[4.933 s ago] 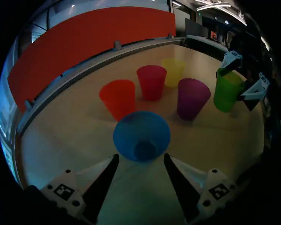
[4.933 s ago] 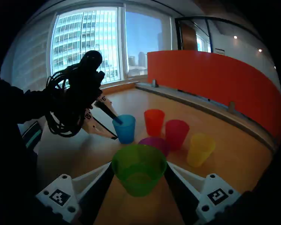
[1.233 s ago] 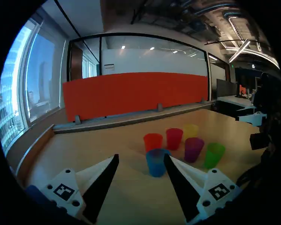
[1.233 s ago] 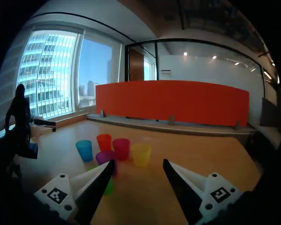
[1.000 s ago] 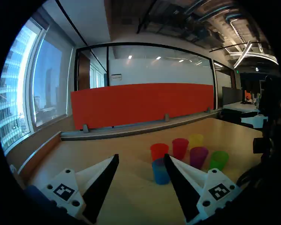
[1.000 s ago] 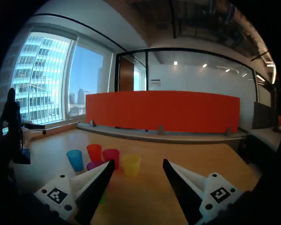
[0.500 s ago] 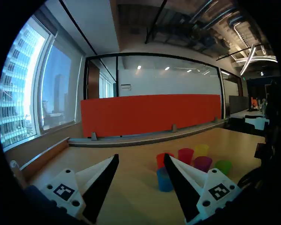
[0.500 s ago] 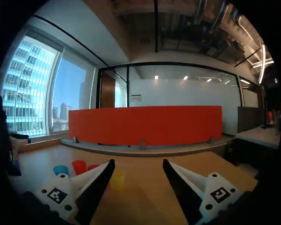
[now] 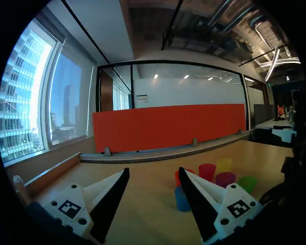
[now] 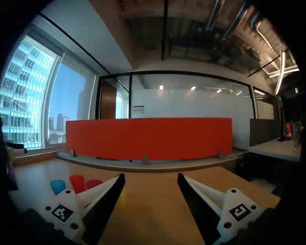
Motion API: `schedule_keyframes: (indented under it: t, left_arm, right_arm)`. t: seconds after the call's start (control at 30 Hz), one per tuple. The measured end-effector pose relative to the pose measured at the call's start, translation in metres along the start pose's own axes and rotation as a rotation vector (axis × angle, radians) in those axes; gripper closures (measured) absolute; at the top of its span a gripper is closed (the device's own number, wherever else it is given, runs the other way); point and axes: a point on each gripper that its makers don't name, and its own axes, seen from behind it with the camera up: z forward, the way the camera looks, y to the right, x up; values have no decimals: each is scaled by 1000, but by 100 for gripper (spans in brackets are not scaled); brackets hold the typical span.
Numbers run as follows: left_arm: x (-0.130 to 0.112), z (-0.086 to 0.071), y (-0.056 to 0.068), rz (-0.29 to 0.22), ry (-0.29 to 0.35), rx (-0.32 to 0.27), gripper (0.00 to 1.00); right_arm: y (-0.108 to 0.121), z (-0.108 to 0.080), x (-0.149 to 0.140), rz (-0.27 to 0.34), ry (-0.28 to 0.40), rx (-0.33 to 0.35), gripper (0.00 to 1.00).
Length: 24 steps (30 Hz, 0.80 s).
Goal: Pour water
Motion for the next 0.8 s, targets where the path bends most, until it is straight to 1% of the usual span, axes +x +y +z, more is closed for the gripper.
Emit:
schedule_keyframes:
  t: [0.2,0.3,0.5,0.6,0.7,0.8]
  left_arm:
    - [-7,2,-2,25,-16,29,12]
    - [-7,3,-4,21,-12,45,12]
    - [-12,3,-12,-30,5,81,12]
    - [-17,2,-15,-48,9,86,12]
    - [-21,1,-19,-50,11,98,12]
    - [-25,1,-22,-39,15,106,12]
  right_arm:
    - [-3,-1,-5,9,-10,7,1]
    - [-5,-1,-7,10,-15,12,1]
    - [-9,2,-5,5,-20,13,1]
    - [-11,2,-4,-5,-19,12,1]
    - [-12,3,-4,-12,-21,11,1]
    - [-12,2,-5,-14,-26,7,1]
